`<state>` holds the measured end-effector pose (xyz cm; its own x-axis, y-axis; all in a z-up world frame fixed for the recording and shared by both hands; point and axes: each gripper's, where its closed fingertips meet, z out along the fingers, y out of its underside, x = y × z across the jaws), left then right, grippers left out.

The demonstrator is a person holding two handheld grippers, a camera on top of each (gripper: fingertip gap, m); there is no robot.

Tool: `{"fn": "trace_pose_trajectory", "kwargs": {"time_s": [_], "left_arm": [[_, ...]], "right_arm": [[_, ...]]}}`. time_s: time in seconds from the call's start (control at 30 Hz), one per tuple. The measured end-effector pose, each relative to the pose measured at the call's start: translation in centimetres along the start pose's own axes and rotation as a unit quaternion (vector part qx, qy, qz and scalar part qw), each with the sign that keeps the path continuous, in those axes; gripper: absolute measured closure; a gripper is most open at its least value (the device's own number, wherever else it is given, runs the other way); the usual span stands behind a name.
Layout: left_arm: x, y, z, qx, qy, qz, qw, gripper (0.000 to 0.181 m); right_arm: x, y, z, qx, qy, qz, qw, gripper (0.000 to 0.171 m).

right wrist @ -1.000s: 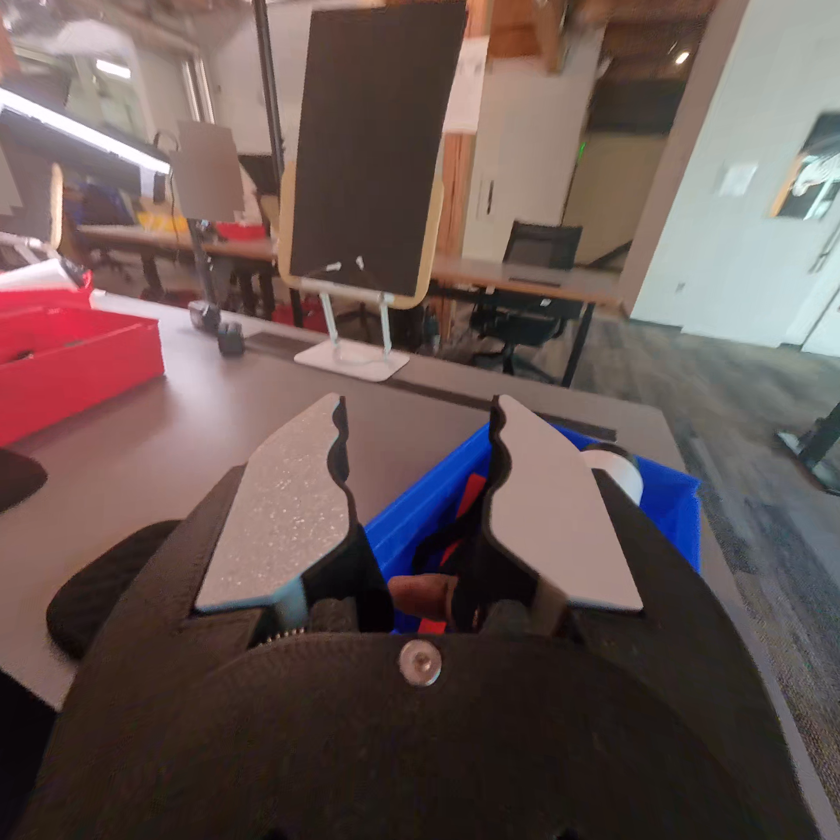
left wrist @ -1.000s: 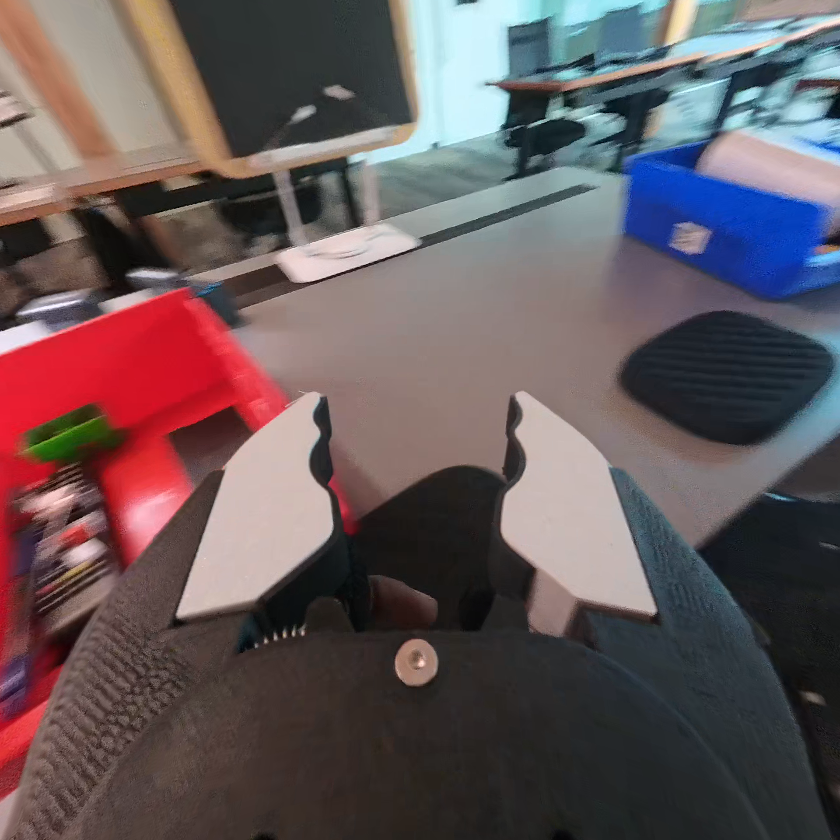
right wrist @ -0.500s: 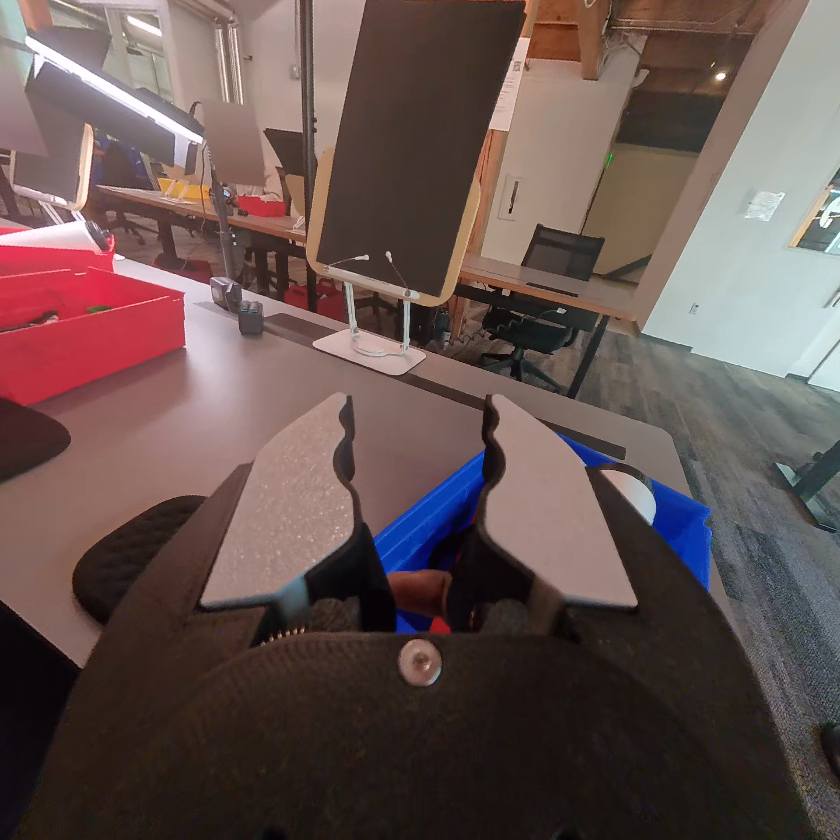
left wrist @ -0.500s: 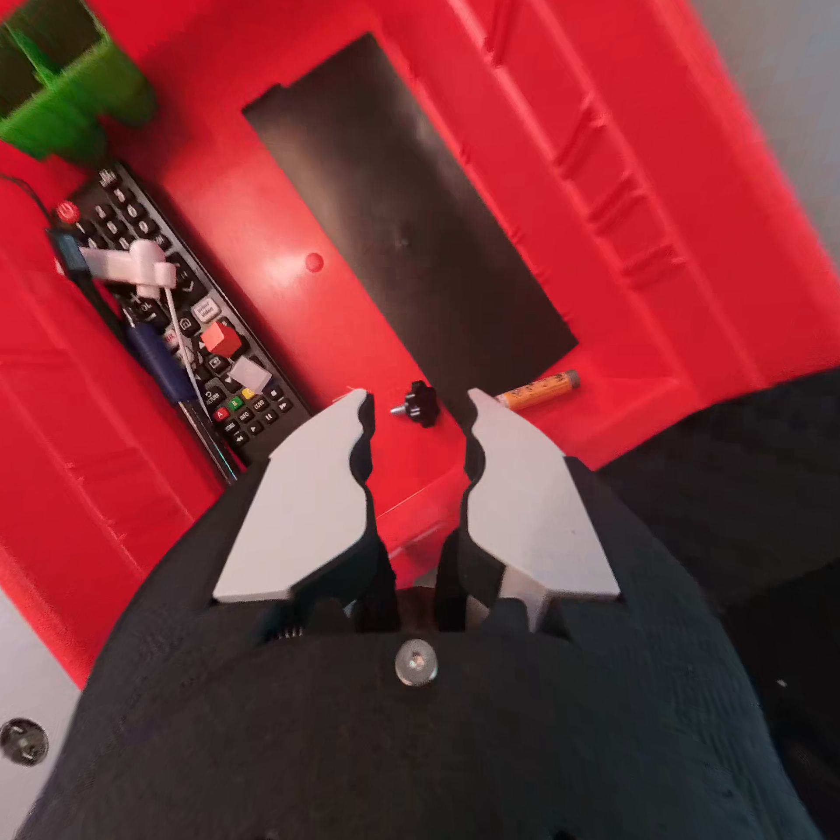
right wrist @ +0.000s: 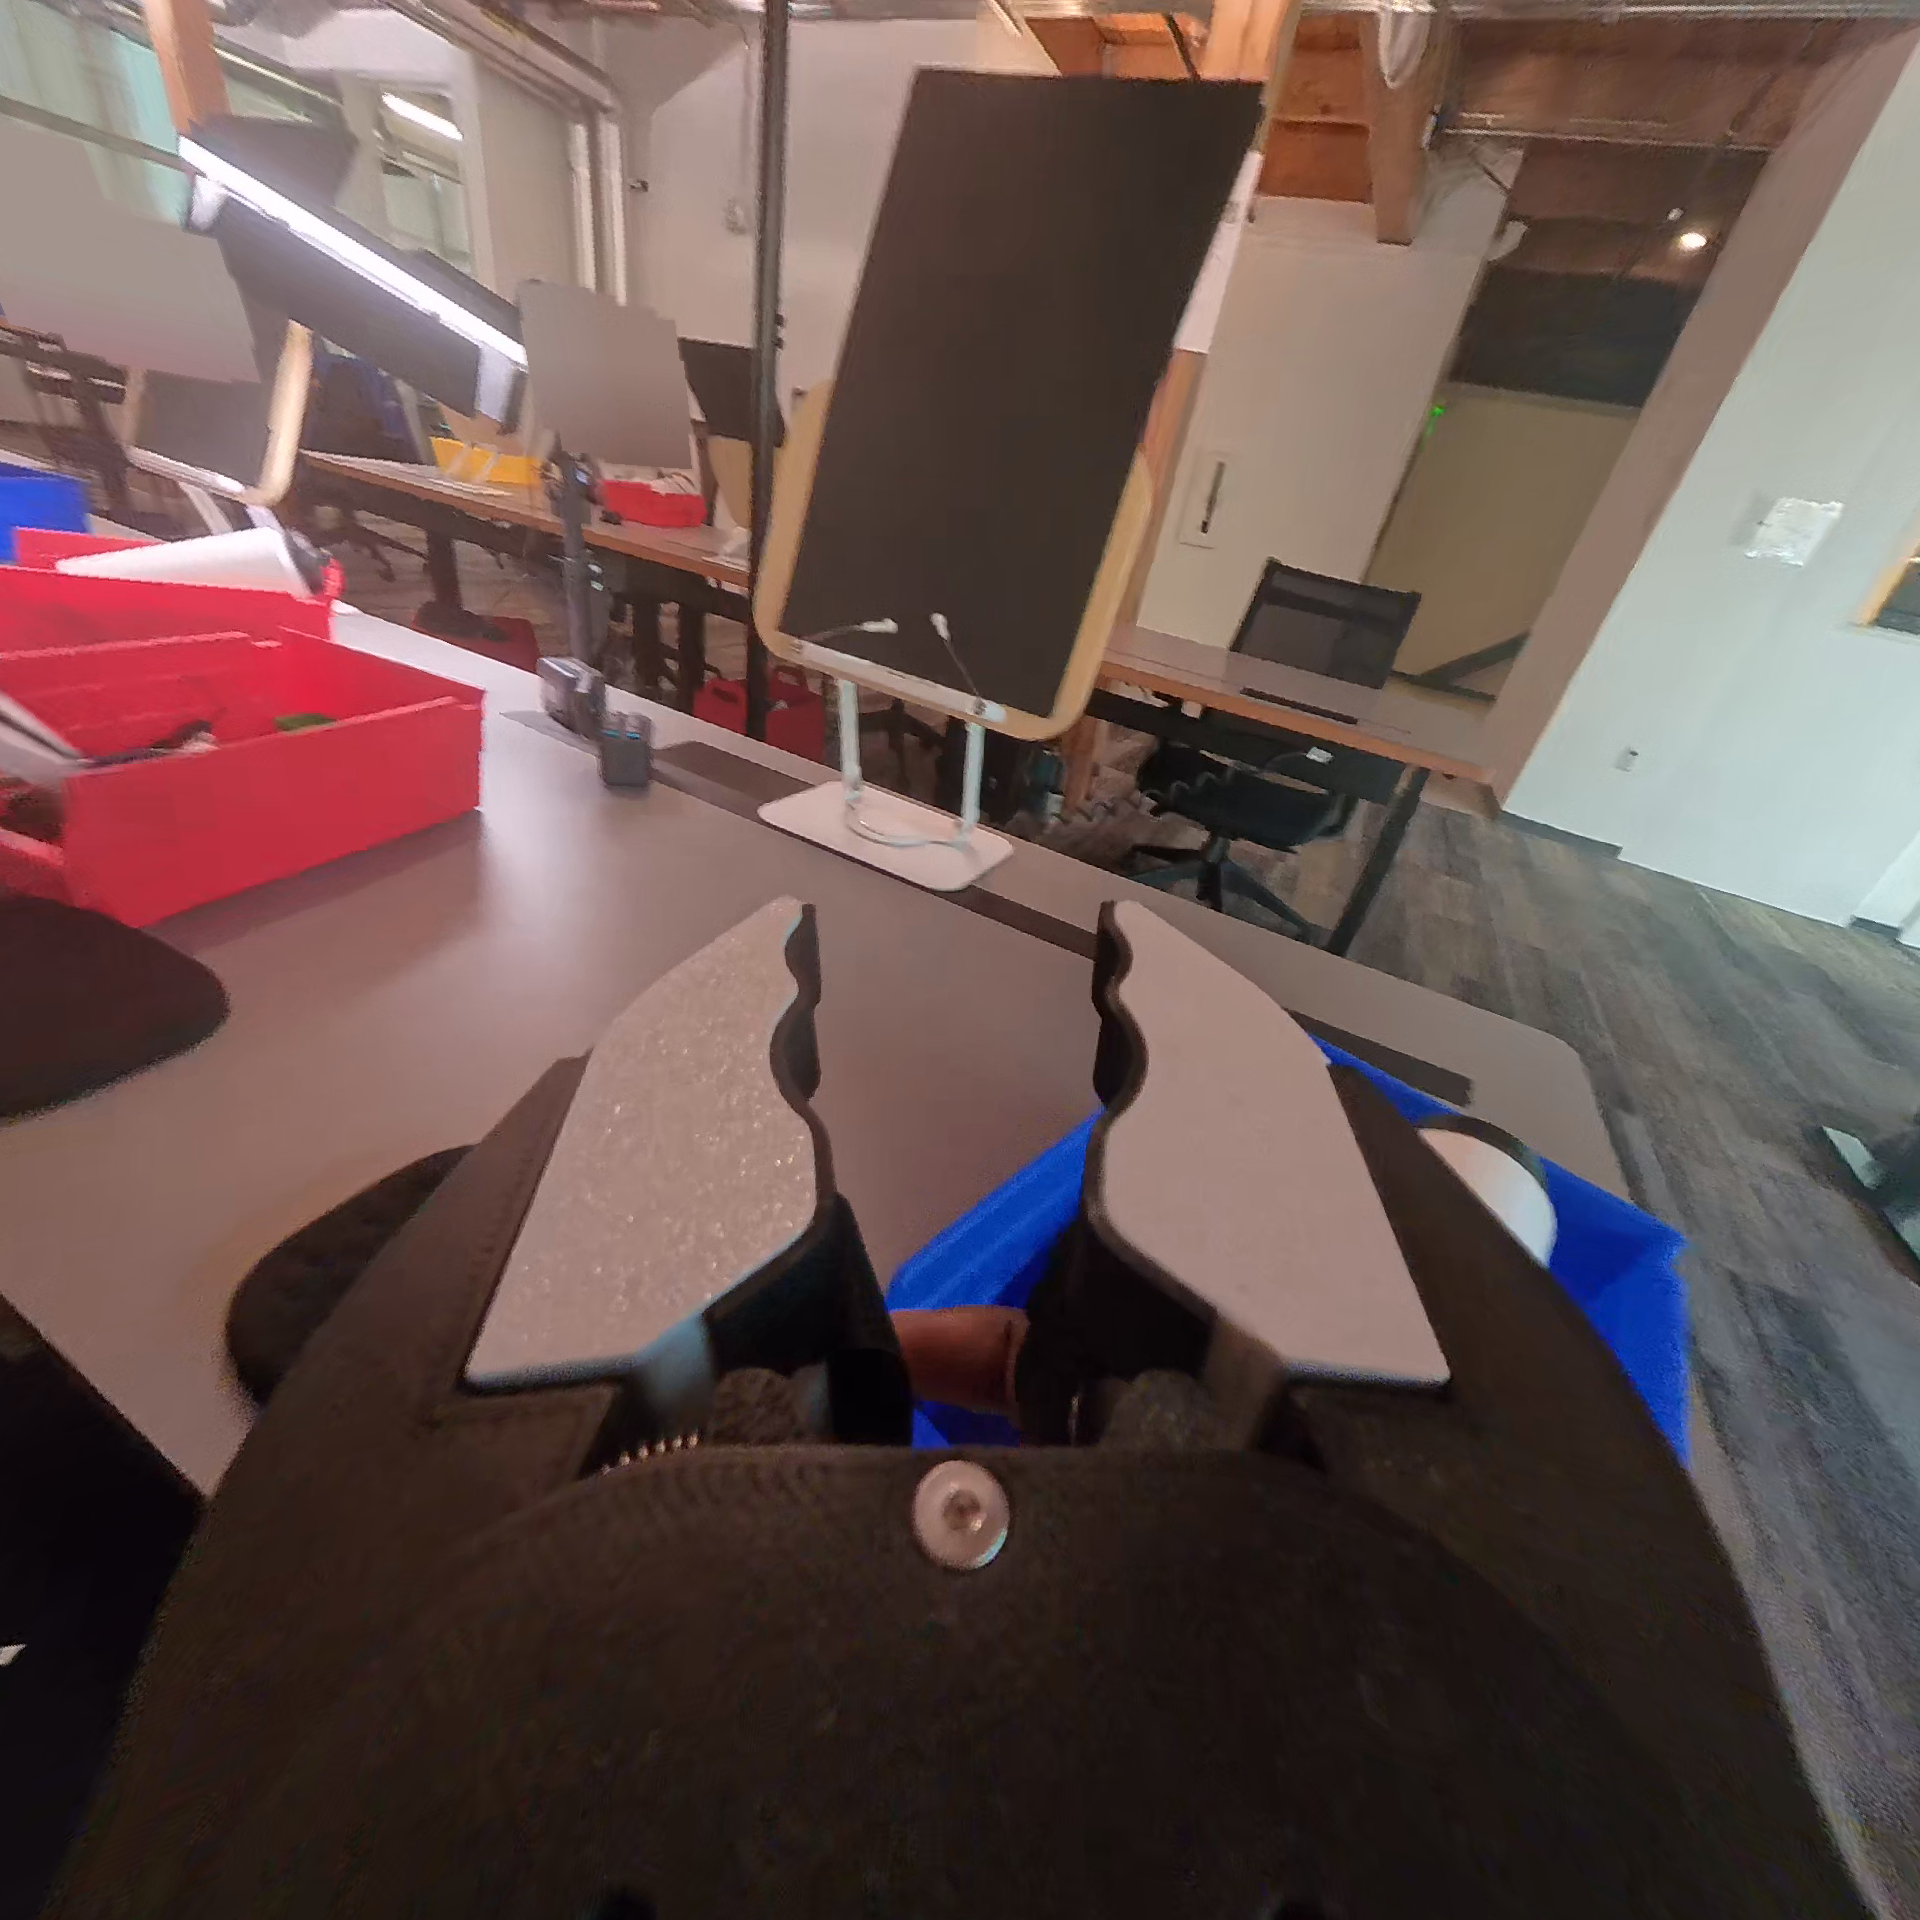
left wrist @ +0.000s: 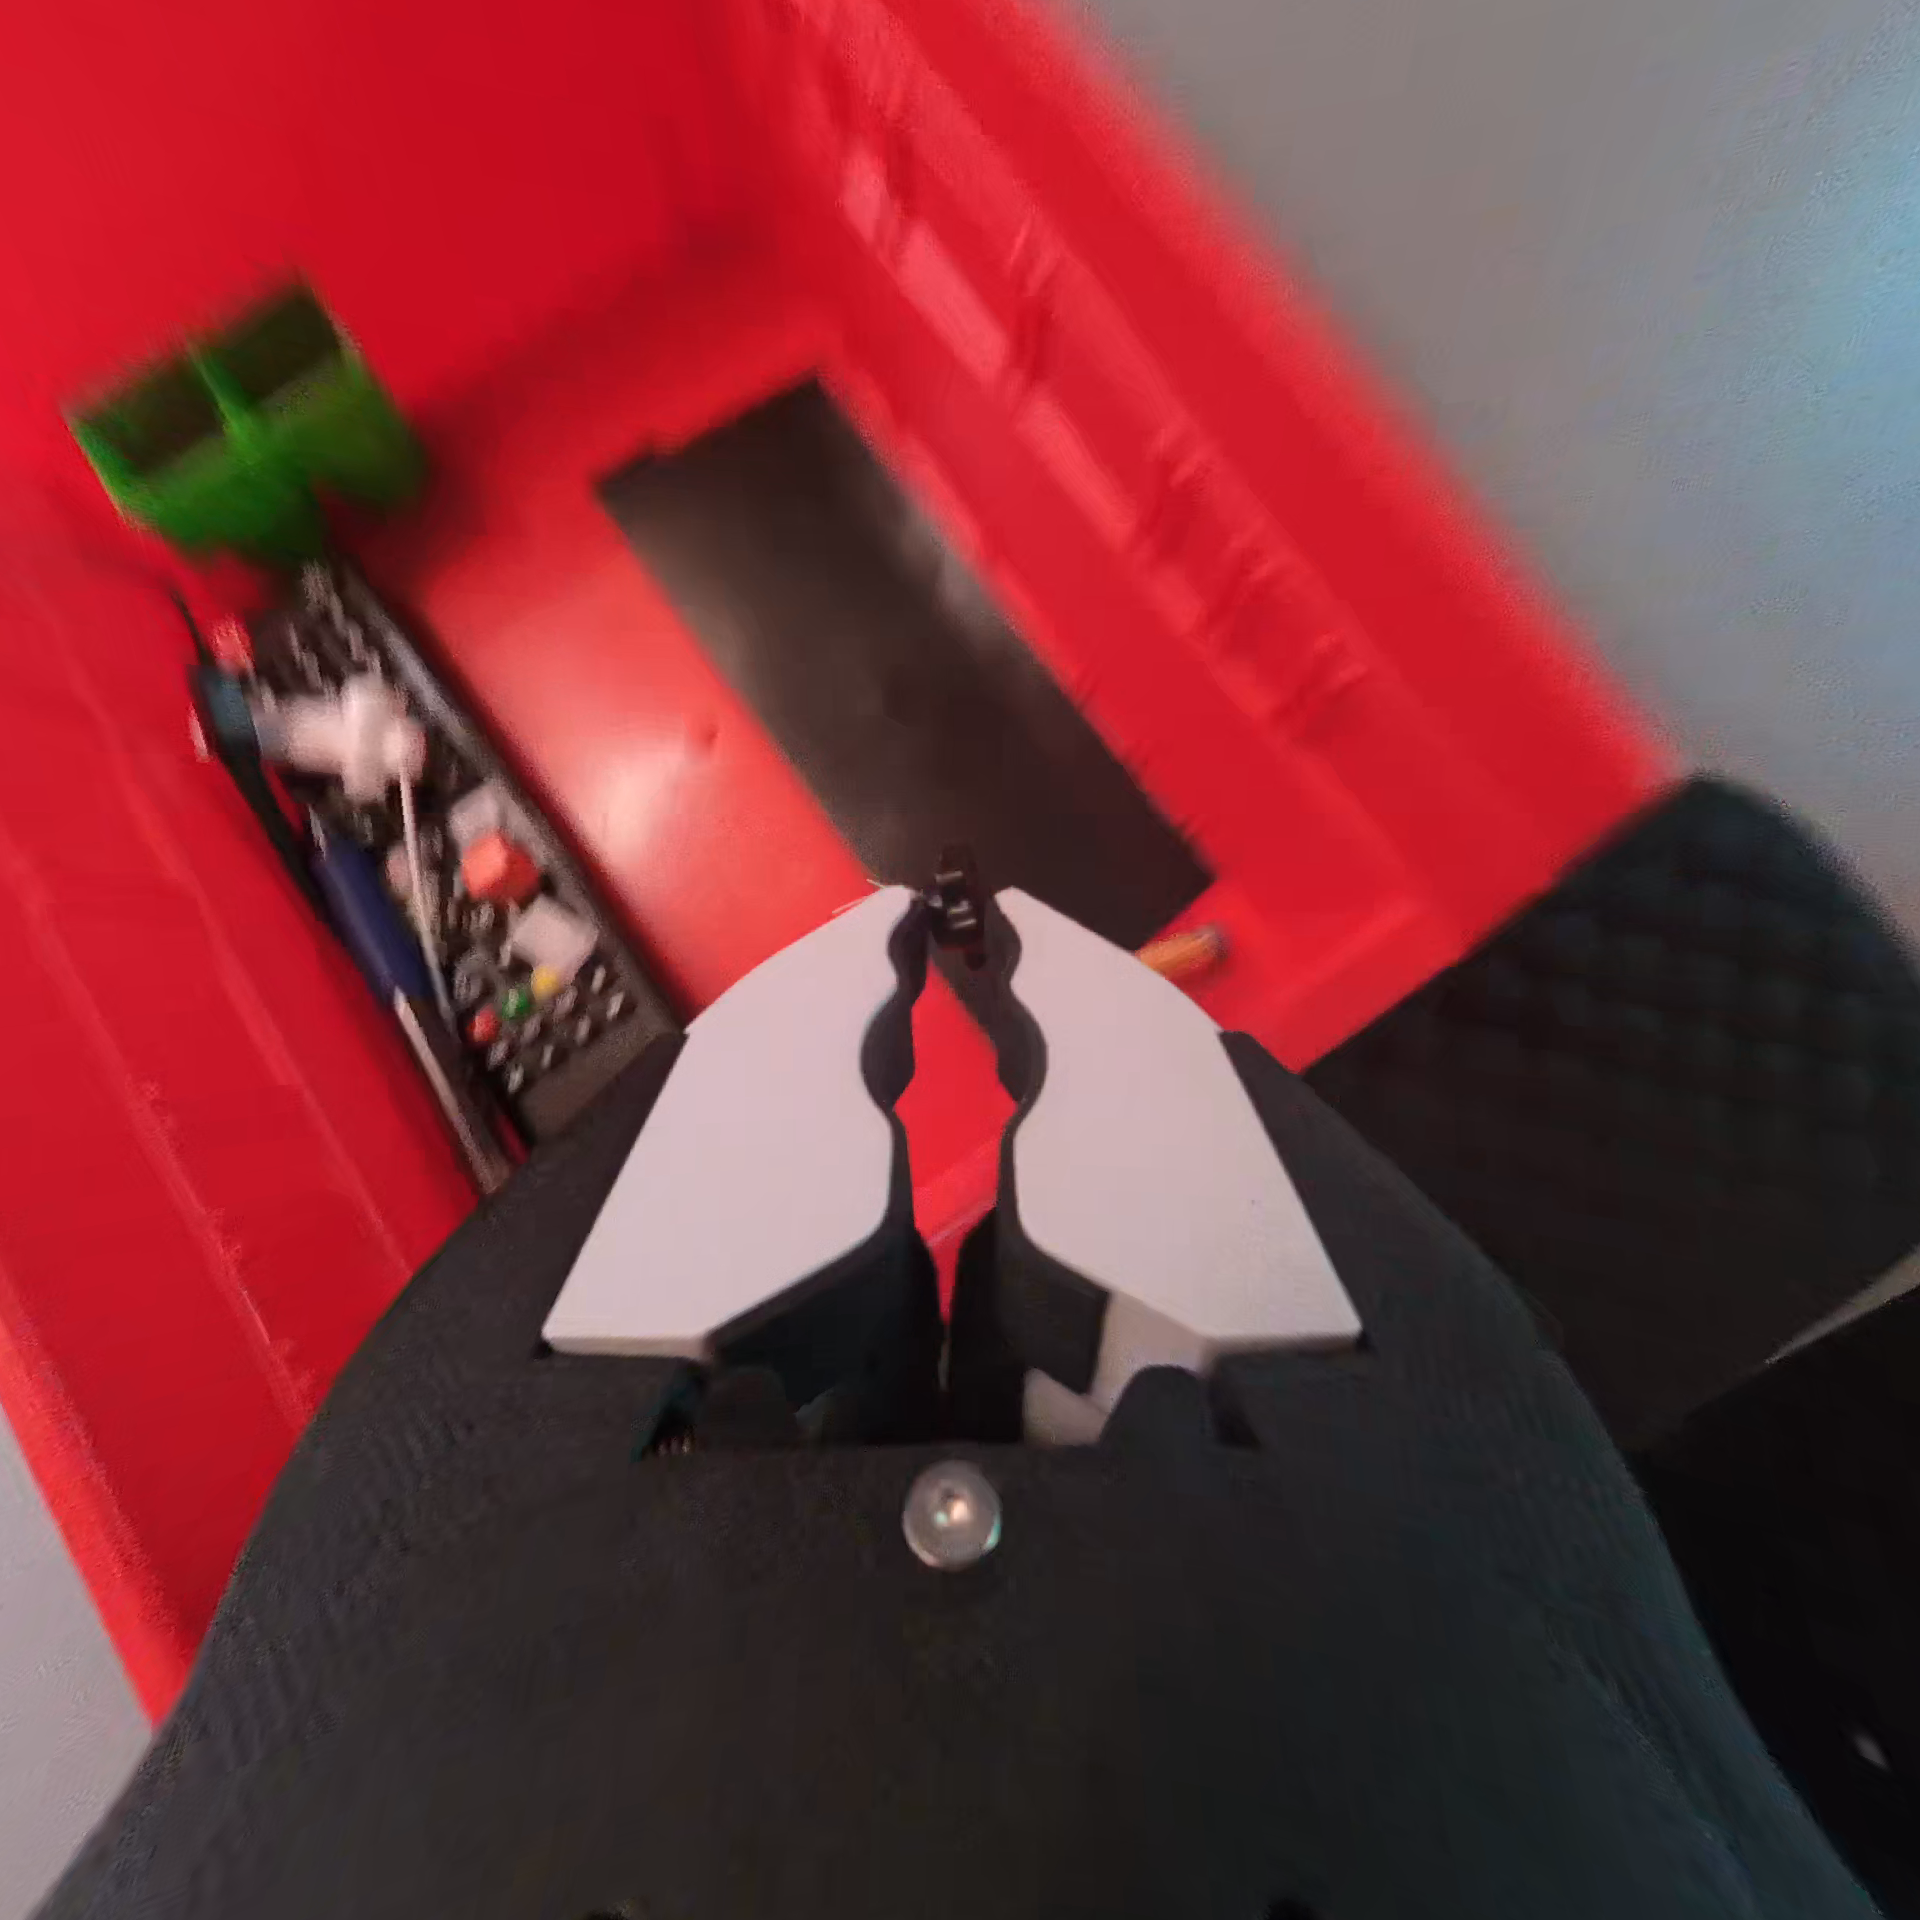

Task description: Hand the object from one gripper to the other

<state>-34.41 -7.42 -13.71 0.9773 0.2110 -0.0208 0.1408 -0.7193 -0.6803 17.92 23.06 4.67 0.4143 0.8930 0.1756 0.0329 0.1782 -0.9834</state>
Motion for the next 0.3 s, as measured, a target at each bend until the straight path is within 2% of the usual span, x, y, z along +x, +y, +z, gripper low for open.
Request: {"fn": "trace_pose_trajectory", "kwargs": {"time_s": [0.03,0.1,0.17,0.23,0.3], "left_arm": [[1.5,-1.8,-1.0,0.073,0.018,0.015,0.997,0.171],[6.5,-5.6,-4.3,0.240,0.108,0.029,0.964,0.171],[12.9,-7.6,-8.7,0.382,0.248,0.032,0.890,0.171],[18.5,-7.7,-12.6,0.455,0.388,0.009,0.802,0.172],[22.8,-7.2,-14.9,0.478,0.502,-0.025,0.720,0.172]], "right_arm": [[-0.8,-0.3,0.2,0.008,-0.015,0.002,1.000,0.122],[-3.0,-1.0,0.8,0.022,-0.057,0.002,0.998,0.124],[-6.2,-1.6,1.6,0.039,-0.117,-0.007,0.992,0.125],[-10.6,-2.0,2.4,0.065,-0.194,-0.023,0.978,0.126],[-15.7,-2.2,2.7,0.110,-0.281,-0.032,0.953,0.131]]}}
